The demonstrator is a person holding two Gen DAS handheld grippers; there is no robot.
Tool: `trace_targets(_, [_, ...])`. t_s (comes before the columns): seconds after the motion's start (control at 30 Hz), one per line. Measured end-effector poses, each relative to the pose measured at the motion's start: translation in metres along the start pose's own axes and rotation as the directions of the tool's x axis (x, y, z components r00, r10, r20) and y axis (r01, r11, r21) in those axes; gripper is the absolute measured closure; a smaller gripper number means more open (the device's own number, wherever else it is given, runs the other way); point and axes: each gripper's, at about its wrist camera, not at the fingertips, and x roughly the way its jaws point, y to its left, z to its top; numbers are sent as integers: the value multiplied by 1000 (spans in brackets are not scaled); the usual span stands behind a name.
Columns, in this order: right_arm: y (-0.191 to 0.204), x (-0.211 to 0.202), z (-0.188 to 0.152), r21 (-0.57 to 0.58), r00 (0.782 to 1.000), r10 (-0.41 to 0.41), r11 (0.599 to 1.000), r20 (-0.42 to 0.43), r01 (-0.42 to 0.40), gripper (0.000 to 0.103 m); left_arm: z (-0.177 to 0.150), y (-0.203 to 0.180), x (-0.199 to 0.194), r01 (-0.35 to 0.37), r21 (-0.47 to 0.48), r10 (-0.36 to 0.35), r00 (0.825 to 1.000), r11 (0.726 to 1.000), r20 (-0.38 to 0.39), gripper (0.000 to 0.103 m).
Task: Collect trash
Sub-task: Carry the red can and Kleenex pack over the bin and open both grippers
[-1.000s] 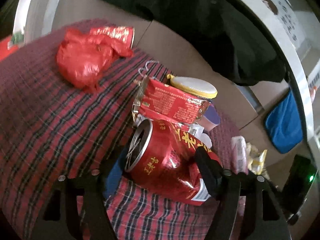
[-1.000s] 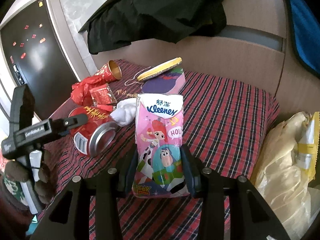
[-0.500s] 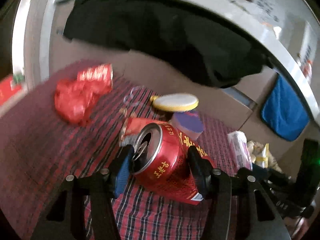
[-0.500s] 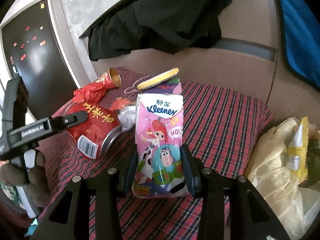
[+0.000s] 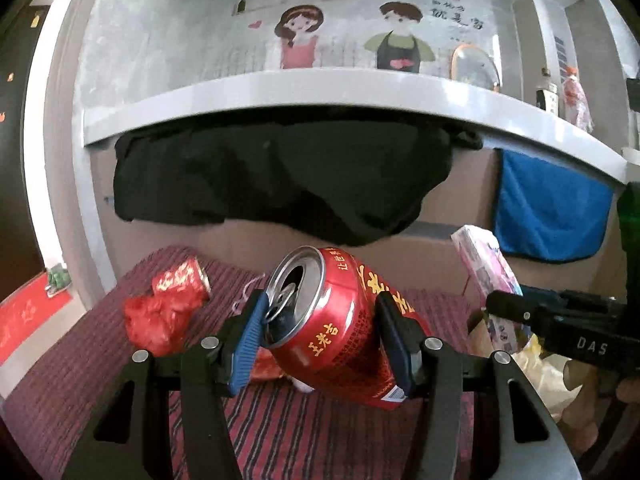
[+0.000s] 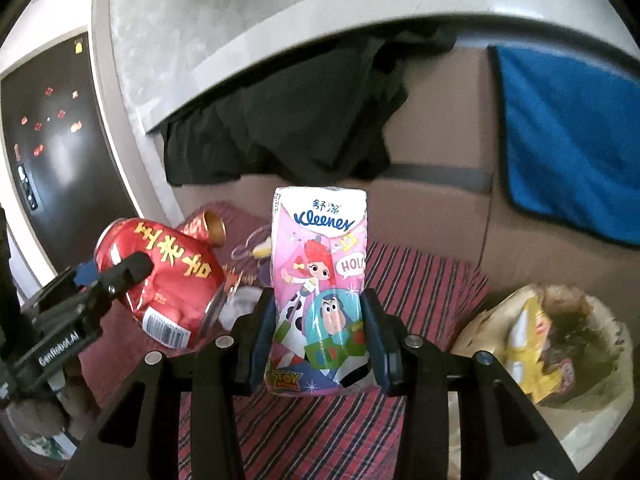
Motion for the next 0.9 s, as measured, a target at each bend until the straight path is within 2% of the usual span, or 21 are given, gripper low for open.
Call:
trace_targets(0.3, [-8, -37, 19, -25, 996, -42, 999, 83, 44, 64, 24, -36, -11, 48, 21, -49, 997, 999, 57, 48])
trace_targets(0.43, [-20, -60, 23, -35, 988, -90, 995, 124, 95, 64, 41, -73, -17, 89, 64, -96, 988, 994, 124, 47])
trace_targets(0.57, [-46, -87, 28, -22, 974, -163, 986, 159, 168, 64, 51, -108, -15, 138, 83, -149, 977, 987, 152, 48])
trace_targets(0.73, [-86, -121, 27, 9, 945, -265, 963, 195, 268, 64, 55, -157, -7, 208, 101, -221, 964, 973, 150, 48])
trace_targets(0.9, [-120, -143, 20, 55, 923, -329, 944, 200, 325, 64, 53, -193, -3, 243, 114, -259, 954, 963, 153, 48])
